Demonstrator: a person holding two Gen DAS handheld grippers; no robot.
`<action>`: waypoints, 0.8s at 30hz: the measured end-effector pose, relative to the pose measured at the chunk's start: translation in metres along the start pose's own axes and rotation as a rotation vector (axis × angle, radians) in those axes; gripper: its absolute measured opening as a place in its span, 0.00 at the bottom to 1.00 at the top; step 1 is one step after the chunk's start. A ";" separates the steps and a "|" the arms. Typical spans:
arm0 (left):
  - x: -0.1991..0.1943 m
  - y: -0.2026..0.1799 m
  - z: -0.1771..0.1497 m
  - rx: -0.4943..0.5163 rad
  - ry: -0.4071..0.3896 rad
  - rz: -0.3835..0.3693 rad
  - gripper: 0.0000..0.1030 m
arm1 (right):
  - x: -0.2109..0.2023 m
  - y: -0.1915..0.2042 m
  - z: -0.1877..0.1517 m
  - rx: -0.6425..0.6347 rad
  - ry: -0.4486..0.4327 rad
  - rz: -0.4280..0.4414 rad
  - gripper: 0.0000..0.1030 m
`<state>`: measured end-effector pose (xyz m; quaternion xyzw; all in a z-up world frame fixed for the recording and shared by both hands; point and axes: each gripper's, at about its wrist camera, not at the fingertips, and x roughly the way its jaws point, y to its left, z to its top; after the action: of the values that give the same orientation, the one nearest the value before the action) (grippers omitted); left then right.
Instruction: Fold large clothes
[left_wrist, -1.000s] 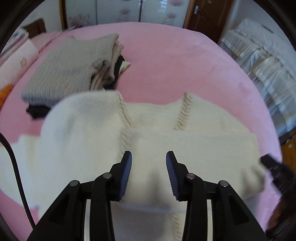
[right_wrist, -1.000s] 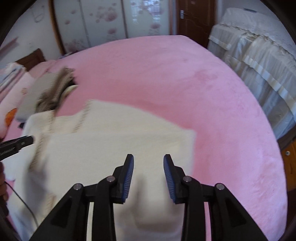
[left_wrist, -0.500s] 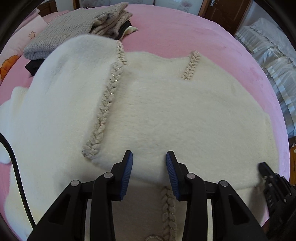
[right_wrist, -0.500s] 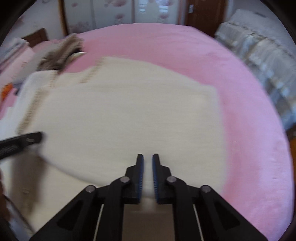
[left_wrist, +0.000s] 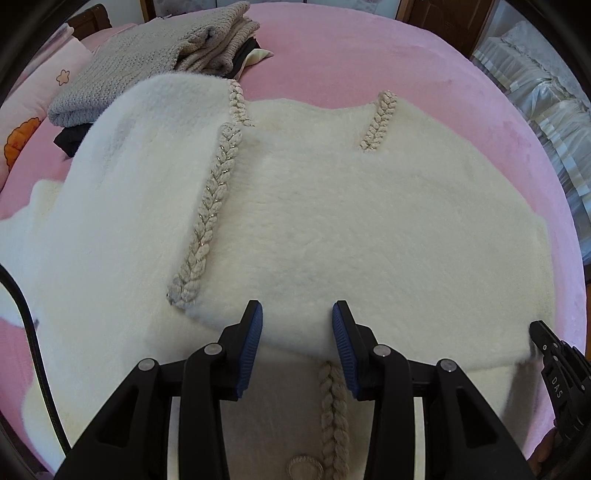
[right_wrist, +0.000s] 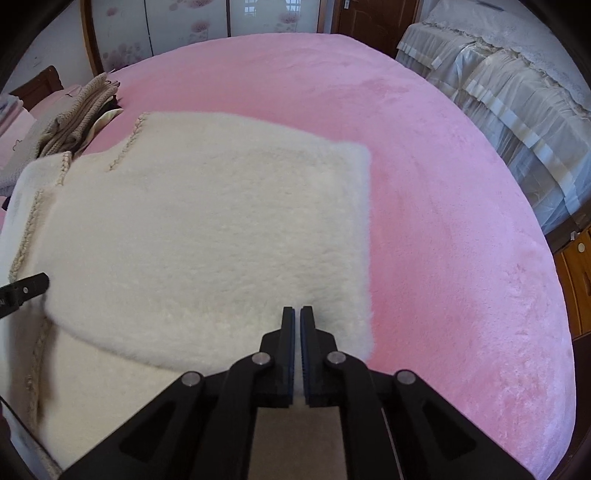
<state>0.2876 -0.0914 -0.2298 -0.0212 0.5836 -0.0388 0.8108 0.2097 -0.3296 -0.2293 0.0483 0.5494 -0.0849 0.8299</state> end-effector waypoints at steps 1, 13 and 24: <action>-0.005 0.000 0.001 -0.004 0.008 -0.001 0.44 | -0.005 -0.001 0.001 0.004 0.008 0.011 0.05; -0.120 -0.015 -0.004 -0.027 -0.018 -0.022 0.61 | -0.118 0.001 0.007 -0.002 -0.031 0.113 0.26; -0.241 -0.011 -0.051 -0.069 -0.075 -0.003 0.61 | -0.200 0.026 -0.001 -0.089 -0.024 0.287 0.26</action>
<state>0.1627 -0.0811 -0.0171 -0.0515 0.5539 -0.0188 0.8308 0.1374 -0.2861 -0.0458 0.0886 0.5301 0.0583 0.8413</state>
